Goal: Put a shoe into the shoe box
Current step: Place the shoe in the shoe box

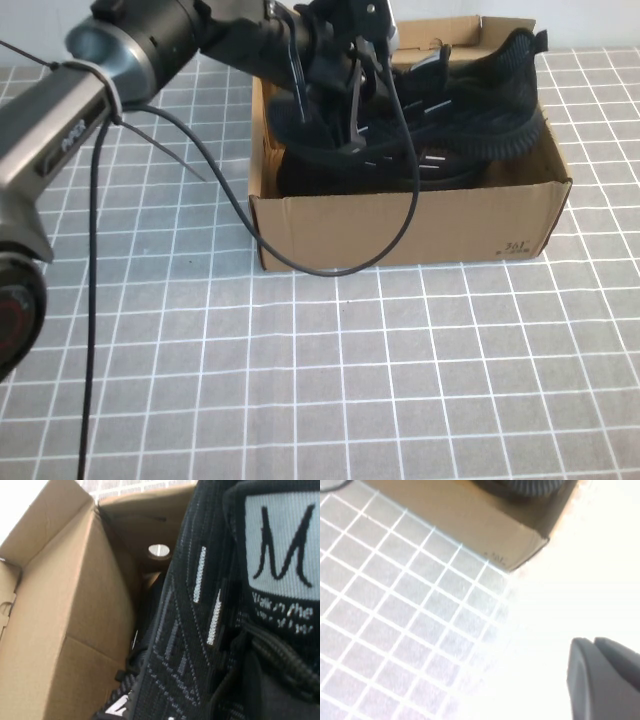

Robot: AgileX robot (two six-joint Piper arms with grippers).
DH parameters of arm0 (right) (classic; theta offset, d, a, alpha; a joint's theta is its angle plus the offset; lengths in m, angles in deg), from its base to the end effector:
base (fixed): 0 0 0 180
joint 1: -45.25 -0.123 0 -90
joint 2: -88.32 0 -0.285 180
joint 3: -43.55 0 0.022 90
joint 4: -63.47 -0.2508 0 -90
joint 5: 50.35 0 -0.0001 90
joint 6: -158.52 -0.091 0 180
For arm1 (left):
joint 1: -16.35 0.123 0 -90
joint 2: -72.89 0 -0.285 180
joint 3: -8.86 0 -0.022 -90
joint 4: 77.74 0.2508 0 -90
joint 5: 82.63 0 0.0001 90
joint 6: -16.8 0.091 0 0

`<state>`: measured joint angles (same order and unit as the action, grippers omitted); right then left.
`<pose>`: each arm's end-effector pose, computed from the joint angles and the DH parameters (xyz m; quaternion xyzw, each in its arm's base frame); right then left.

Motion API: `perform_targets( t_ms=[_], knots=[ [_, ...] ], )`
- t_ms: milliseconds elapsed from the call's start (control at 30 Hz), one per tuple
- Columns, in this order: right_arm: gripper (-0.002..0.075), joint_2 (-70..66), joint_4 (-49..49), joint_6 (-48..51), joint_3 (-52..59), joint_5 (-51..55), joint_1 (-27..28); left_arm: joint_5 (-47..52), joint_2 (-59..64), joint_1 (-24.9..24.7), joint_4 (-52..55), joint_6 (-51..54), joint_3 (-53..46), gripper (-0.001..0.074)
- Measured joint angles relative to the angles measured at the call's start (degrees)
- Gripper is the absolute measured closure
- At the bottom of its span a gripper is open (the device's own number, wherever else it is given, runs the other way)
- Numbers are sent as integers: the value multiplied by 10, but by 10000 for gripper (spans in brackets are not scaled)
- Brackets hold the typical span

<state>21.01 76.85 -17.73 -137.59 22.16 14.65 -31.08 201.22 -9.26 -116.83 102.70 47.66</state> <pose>0.1563 0.0691 0.4411 -0.2683 0.8898 -0.0318 0.3679 0.4173 -0.2499 0.3157 0.6732 0.5900 -0.1159 0.4304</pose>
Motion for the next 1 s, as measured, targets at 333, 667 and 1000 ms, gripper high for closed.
perform_targets(
  t_ms=[333, 667, 1000],
  knots=[
    [742, 74, 0, -15, 72, 0, 0, -42, 31, 0, 0, 13, 2, 713],
    [742, 78, 0, -17, 73, -2, 0, -27, 52, 0, -2, 14, 2, 713],
    [742, 79, 0, -18, 77, -5, 0, -28, 73, 0, -22, 15, 2, 714]
  ],
)
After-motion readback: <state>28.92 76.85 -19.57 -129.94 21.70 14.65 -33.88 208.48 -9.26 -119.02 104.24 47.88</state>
